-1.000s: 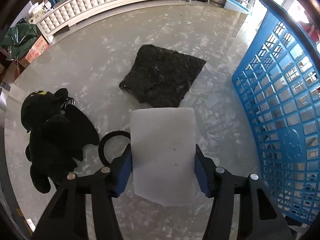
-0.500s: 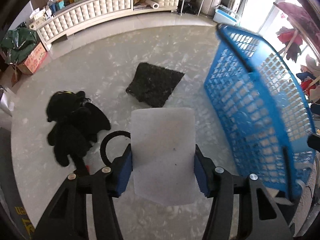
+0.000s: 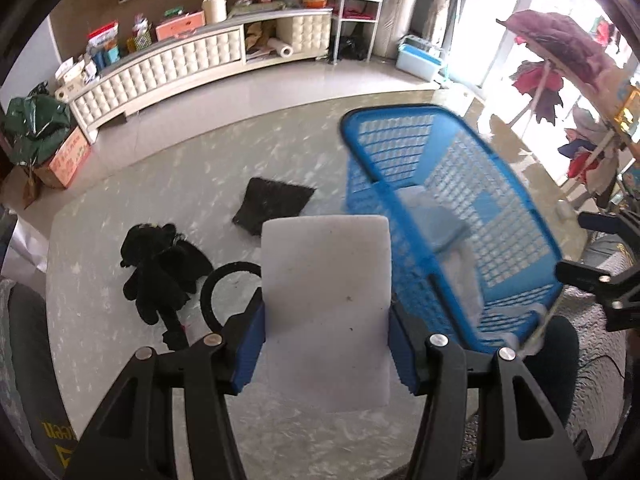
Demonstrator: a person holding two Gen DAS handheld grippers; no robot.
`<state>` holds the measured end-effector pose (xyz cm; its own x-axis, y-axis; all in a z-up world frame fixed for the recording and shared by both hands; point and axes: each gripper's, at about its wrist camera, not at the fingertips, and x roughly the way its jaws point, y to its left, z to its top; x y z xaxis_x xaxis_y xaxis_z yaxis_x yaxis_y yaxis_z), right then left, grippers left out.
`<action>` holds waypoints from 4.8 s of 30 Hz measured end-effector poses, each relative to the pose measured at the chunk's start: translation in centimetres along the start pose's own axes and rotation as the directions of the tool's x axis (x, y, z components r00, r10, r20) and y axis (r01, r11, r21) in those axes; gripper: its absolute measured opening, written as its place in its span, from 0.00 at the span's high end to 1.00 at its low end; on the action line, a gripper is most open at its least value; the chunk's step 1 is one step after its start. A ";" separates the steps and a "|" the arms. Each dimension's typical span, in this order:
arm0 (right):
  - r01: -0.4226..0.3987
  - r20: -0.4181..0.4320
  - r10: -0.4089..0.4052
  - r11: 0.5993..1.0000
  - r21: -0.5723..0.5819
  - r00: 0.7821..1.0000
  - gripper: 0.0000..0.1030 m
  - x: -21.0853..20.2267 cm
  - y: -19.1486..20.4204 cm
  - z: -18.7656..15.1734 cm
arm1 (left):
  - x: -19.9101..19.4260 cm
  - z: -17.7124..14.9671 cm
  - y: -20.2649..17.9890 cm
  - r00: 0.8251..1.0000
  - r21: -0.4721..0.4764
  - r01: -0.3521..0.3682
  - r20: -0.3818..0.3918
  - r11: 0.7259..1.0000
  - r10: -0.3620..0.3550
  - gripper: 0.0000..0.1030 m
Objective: Organize soft objects
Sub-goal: 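Carry the white pad with the left gripper over the blue basket, then lower the white pad into the basket and open the left gripper, then withdraw the left gripper and move the right gripper toward the black square mat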
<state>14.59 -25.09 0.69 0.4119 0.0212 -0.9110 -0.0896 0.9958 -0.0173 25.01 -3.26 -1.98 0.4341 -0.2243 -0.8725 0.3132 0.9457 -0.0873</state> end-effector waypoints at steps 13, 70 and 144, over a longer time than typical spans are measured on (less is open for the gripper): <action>0.000 0.046 -0.001 1.000 0.022 0.999 0.01 -0.1 -0.7 -1.3 | -1.3 1.3 -5.1 0.994 0.089 0.107 0.014 0.990 -0.109 0.48; -0.051 0.025 0.048 0.984 0.170 0.999 0.01 4.9 -5.4 -1.0 | 12.6 7.8 -14.3 0.974 0.358 0.163 -0.205 0.919 -0.093 0.17; -0.173 -0.026 0.172 0.966 -0.192 0.985 0.01 11.5 20.8 11.3 | 1.5 -3.1 16.7 0.998 -0.165 -0.065 -0.019 0.984 0.063 0.00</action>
<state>27.73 -3.14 -5.51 0.3664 0.1893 -0.9110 -0.3322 0.9412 0.0620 28.28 12.89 -6.21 0.4370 -0.1600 -0.8851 0.1408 0.9841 -0.1084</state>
